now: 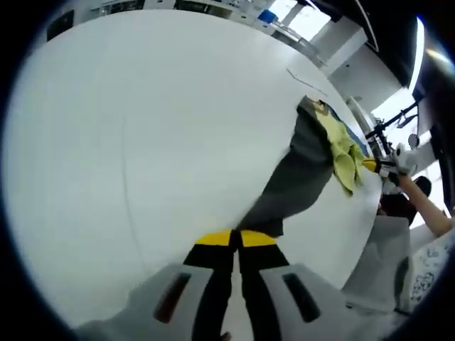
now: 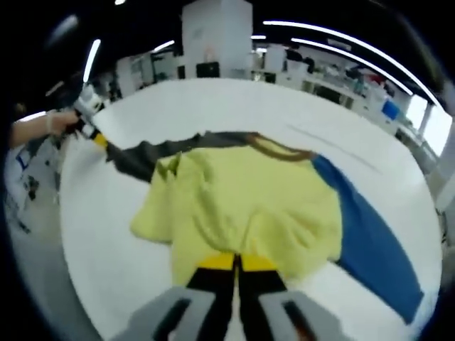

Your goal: Fold the garment on the visible template until the final outline fits inside the template.

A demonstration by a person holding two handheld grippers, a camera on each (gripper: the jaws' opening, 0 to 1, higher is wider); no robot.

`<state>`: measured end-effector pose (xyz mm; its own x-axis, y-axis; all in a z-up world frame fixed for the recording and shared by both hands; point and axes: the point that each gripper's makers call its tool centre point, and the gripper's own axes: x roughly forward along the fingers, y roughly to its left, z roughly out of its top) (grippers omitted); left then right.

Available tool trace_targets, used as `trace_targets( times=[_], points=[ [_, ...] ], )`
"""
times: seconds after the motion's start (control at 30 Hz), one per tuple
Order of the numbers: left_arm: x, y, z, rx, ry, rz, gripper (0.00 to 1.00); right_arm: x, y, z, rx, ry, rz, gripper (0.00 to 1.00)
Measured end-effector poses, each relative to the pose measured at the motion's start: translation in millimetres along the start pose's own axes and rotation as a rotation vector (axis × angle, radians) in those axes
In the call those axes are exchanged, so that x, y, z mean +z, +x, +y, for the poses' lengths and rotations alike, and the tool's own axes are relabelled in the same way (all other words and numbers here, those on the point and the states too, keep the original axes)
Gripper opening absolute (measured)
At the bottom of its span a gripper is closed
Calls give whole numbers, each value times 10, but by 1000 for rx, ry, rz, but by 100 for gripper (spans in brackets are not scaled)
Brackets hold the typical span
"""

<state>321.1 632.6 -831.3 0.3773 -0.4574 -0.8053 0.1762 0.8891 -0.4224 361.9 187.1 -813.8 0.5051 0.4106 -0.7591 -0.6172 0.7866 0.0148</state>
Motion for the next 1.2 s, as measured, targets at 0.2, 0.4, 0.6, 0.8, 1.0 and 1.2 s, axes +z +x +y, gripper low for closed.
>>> trace_targets(
  times=[0.2, 0.4, 0.6, 0.8, 1.0, 1.2],
  points=[
    [20, 15, 7, 13, -6, -3, 0, -203, -142, -226, -44, 40, 20, 0],
    [112, 16, 92, 29, -12, -5, 0, -384, -274, -369, -84, 77, 43, 0],
    [257, 34, 350, 53, -10, 5, 0, -469, -327, -533, -112, 98, 56, 0],
    [345, 14, 454, 84, -10, 10, 0, -487, -333, -606, -129, 108, 64, 0],
    [430, 4, 503, 113, -15, 19, 0, -511, -318, -689, -139, 112, 72, 0],
    [504, 10, 649, 156, -7, 31, 0, -562, -326, -754, -154, 124, 83, 0]
  ],
)
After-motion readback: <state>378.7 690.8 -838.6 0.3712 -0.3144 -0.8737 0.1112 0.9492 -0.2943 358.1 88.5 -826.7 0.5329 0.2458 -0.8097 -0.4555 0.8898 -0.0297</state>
